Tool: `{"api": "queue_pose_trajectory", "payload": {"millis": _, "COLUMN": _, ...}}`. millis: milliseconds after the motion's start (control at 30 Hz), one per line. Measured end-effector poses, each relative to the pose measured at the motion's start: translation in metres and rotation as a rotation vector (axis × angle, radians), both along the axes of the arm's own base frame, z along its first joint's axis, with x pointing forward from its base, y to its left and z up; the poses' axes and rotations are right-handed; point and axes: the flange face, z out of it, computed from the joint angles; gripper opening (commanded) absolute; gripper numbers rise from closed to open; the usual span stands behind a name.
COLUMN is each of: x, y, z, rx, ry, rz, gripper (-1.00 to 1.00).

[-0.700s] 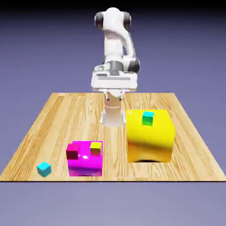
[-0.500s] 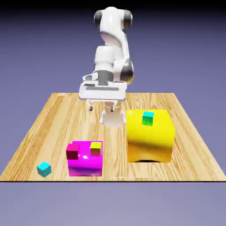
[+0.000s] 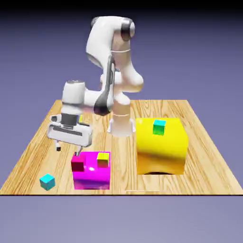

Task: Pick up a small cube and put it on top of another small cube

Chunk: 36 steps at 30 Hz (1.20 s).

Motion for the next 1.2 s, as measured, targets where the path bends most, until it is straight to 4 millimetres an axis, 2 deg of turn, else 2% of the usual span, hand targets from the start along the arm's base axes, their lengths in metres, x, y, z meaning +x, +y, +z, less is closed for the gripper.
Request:
{"api": "queue_pose_trajectory", "payload": {"millis": 200, "x": -0.016, "y": -0.073, "z": -0.076, "rx": 0.05, "ry": 0.116, "rz": -0.144, "gripper": 0.0}}
{"api": "queue_pose_trajectory", "payload": {"millis": 267, "x": -0.017, "y": -0.077, "z": -0.081, "rx": 0.053, "ry": 0.123, "rz": -0.152, "gripper": 0.0}}
{"api": "queue_pose_trajectory", "payload": {"millis": 433, "x": -0.01, "y": -0.083, "z": -0.148, "rx": 0.053, "ry": 0.123, "rz": -0.152, "gripper": 0.0}}
{"api": "queue_pose_trajectory", "payload": {"millis": 467, "x": -0.01, "y": -0.083, "z": -0.15, "rx": 0.053, "ry": 0.123, "rz": -0.152, "gripper": -1.0}}
{"api": "queue_pose_trajectory", "payload": {"millis": 533, "x": -0.01, "y": -0.083, "z": -0.15, "rx": 0.053, "ry": 0.123, "rz": -0.152, "gripper": -1.0}}
{"api": "queue_pose_trajectory", "payload": {"millis": 700, "x": -0.017, "y": -0.077, "z": -0.083, "rx": 0.053, "ry": 0.123, "rz": -0.152, "gripper": -1.0}}
{"api": "queue_pose_trajectory", "payload": {"millis": 967, "x": -0.01, "y": -0.003, "z": 0.016, "rx": 0.006, "ry": 0.14, "rz": 0.139, "gripper": -1.0}}
{"api": "queue_pose_trajectory", "payload": {"millis": 1100, "x": -0.017, "y": 0.038, "z": 0.056, "rx": 0.008, "ry": 0.138, "rz": 0.29, "gripper": -1.0}}
{"api": "queue_pose_trajectory", "payload": {"millis": 1200, "x": -0.026, "y": 0.064, "z": 0.078, "rx": 0.019, "ry": 0.133, "rz": 0.392, "gripper": -1.0}}
